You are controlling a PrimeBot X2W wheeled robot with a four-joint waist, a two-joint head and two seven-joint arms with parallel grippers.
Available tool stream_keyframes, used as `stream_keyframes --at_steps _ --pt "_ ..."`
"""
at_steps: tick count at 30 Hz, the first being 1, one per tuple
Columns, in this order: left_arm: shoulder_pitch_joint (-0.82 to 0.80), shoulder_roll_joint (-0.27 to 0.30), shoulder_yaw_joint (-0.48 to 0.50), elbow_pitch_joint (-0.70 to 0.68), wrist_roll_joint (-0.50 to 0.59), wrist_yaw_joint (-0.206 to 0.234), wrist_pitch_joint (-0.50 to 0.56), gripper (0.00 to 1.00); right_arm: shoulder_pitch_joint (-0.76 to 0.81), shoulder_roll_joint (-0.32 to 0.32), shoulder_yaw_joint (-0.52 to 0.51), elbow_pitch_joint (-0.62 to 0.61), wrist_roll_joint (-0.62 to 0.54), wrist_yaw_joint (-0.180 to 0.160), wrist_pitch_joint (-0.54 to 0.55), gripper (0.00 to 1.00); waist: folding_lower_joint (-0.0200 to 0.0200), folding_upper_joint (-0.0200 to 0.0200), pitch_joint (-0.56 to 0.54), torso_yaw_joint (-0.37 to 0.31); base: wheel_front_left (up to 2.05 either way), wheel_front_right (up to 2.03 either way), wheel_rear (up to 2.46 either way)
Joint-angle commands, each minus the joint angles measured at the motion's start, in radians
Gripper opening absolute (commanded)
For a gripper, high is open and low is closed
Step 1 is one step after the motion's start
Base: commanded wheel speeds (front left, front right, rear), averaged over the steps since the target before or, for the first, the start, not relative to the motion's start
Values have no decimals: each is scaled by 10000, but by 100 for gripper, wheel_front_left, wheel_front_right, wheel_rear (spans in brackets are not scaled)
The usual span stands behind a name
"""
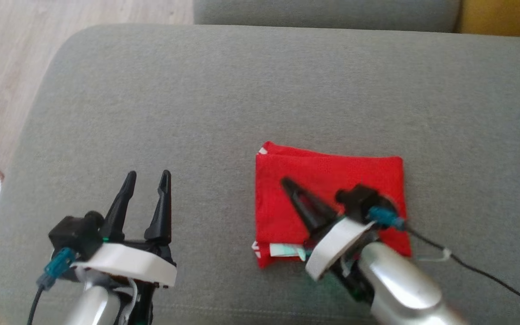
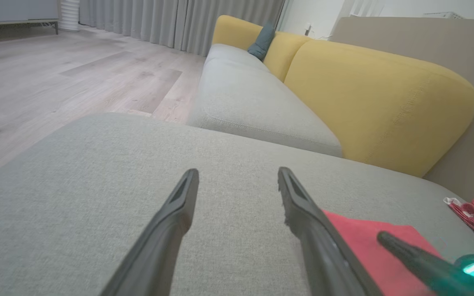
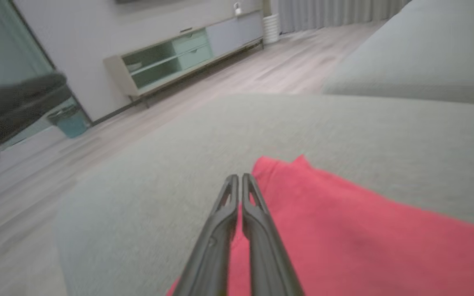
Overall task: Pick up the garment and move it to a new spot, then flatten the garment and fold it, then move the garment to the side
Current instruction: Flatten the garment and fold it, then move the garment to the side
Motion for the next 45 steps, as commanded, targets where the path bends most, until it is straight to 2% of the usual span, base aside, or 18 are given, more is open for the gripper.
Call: stream_keyframes --at_steps 1,2,3,11,15,20,31,45 --pt "-352 70 431 -340 135 25 -120 100 -223 150 -319 -500 -222 -9 -187 57 0 0 -90 -197 0 0 0" --pt "-370 54 454 -345 171 28 -121 100 -159 150 -699 -691 -391 -9 -234 93 0 0 -127 -277 0 0 0" --pt "-389 33 480 -343 207 26 -121 100 -67 150 -1127 -880 -574 -9 -265 100 0 0 -169 -359 0 0 0" --pt "-261 -335 683 -71 882 -83 -123 100 1290 150 -4175 -2673 -1718 -9 -324 100 0 0 -506 -862 0 0 0" --pt "-16 -521 826 164 1337 -148 -123 100 2018 150 -5231 -3348 -2090 -9 -326 100 0 0 -647 -940 0 0 0" --pt "409 -789 1181 359 1715 -187 -123 100 2761 150 -6082 -3733 -2517 -9 -327 100 0 0 -736 -935 0 0 0" --pt "793 -1181 1737 589 2262 -500 -123 100 3269 151 -6502 -3857 -2726 -9 -167 100 0 0 -722 -809 0 0 0" --pt "920 -1533 2159 803 2681 -924 -124 100 3341 151 -6455 -3766 -2740 -9 -46 100 0 0 -855 -754 0 0 0"
